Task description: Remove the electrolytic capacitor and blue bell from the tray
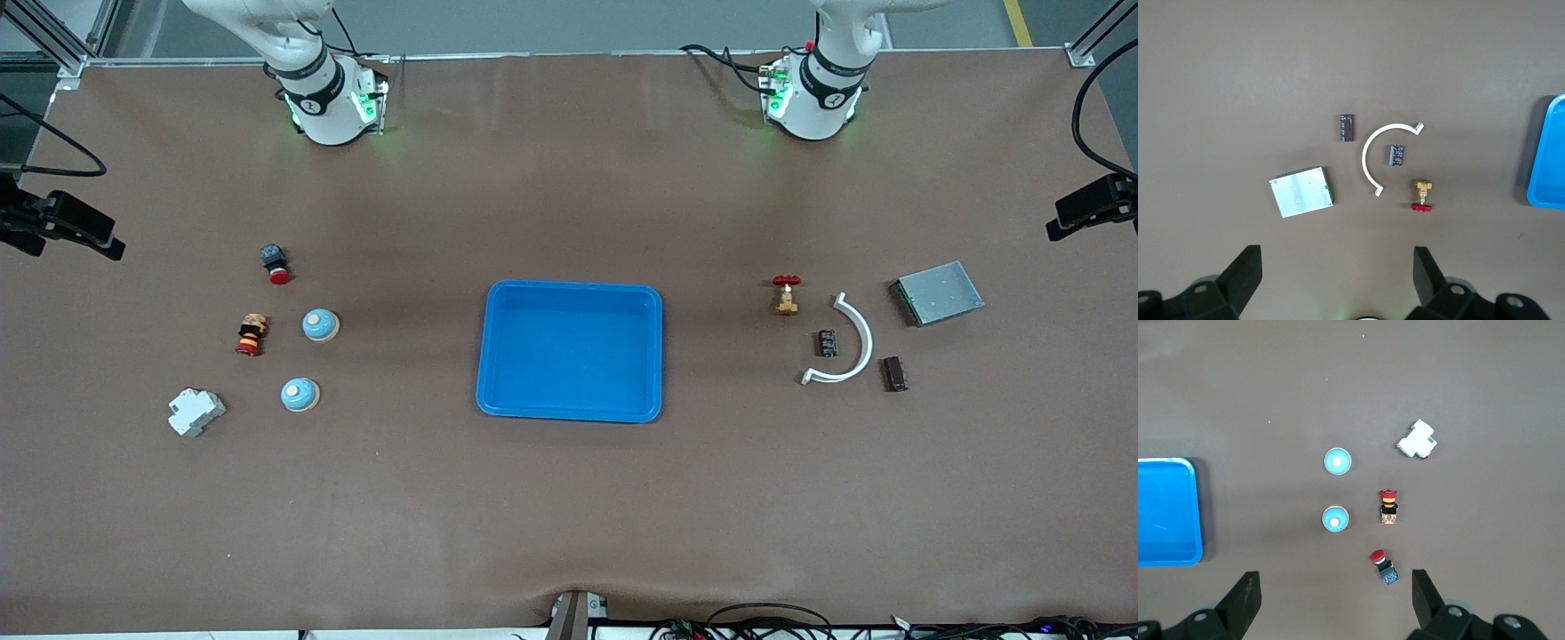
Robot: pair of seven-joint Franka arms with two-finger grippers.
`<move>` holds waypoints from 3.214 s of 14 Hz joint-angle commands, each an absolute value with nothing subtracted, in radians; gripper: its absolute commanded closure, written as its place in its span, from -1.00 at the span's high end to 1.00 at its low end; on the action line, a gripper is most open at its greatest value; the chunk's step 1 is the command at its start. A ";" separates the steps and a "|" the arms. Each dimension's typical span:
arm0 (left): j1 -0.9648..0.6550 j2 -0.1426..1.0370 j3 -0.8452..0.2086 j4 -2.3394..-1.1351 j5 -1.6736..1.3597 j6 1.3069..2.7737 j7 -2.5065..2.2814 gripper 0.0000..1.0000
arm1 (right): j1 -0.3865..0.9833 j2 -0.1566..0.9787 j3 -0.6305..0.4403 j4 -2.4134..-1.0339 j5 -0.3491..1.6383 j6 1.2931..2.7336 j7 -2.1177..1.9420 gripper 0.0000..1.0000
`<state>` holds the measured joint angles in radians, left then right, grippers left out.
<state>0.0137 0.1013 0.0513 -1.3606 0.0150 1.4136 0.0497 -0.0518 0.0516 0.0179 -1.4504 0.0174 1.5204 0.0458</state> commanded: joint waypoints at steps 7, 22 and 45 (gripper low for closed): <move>-0.005 0.141 -0.005 -1.356 -0.002 1.554 -0.080 1.00 | -0.055 0.029 0.018 -1.471 0.020 1.532 0.043 1.00; 0.015 0.100 -0.100 -1.394 0.009 1.617 -0.078 1.00 | -0.055 0.011 0.018 -1.499 0.021 1.546 0.046 1.00; 0.005 0.120 -0.100 -1.401 0.011 1.631 -0.063 1.00 | -0.052 -0.003 0.021 -1.535 0.021 1.565 0.055 1.00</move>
<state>0.0070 0.1259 -0.0974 -1.3924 -0.0045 1.6179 -0.0722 -0.0518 0.0350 0.0189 -1.4927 0.0184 1.5485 0.0463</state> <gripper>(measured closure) 0.000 0.000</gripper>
